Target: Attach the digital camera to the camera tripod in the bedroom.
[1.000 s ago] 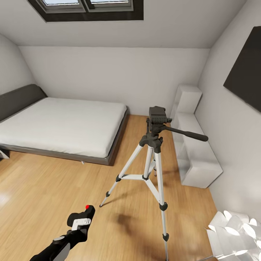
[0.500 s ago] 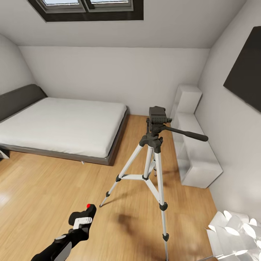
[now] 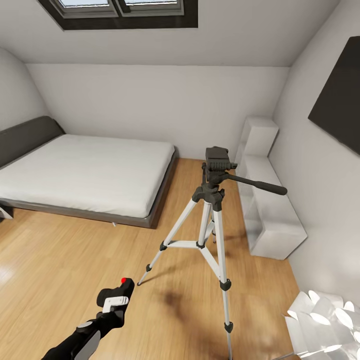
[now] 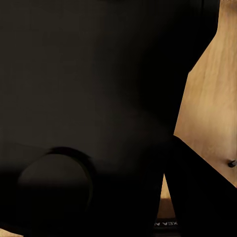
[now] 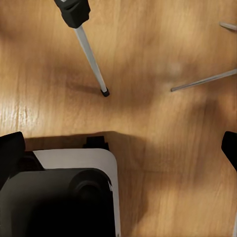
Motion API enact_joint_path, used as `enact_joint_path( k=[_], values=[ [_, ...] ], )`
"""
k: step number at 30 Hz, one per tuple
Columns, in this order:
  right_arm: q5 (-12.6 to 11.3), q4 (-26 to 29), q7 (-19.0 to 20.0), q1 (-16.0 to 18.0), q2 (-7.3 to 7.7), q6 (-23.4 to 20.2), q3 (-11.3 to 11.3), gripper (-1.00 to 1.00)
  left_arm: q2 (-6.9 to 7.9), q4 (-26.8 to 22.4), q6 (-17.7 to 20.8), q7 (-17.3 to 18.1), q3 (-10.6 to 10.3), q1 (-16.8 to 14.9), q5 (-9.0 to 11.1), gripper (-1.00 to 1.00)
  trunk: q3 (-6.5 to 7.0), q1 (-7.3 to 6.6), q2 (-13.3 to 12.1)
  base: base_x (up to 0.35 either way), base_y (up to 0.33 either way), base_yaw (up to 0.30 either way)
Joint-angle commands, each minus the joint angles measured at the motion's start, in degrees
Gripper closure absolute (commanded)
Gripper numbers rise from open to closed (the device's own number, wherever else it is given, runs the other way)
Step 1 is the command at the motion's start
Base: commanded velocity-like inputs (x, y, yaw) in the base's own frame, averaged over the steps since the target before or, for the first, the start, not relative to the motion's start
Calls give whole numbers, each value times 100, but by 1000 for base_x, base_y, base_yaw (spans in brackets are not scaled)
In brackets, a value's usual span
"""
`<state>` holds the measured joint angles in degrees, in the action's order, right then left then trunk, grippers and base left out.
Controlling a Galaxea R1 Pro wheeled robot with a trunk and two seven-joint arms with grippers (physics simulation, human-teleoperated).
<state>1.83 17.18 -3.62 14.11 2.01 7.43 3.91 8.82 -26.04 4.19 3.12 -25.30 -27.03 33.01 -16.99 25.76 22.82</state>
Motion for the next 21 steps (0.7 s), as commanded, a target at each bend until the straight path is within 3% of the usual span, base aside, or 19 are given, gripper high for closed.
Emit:
enact_joint_path(
  k=[1, 21],
  values=[
    [19, -5, -1, 4, -4, 21, 32, -100, 6, -11, 26, 13, -20, -4, 39, 100, -9, 3, 10, 0, 0, 0],
    [8, 20, -15, 4, 0, 23, 39, -100, 6, -20, 23, 15, -9, -4, 44, 100, -9, 3, 10, 0, 0, 0]
  ],
)
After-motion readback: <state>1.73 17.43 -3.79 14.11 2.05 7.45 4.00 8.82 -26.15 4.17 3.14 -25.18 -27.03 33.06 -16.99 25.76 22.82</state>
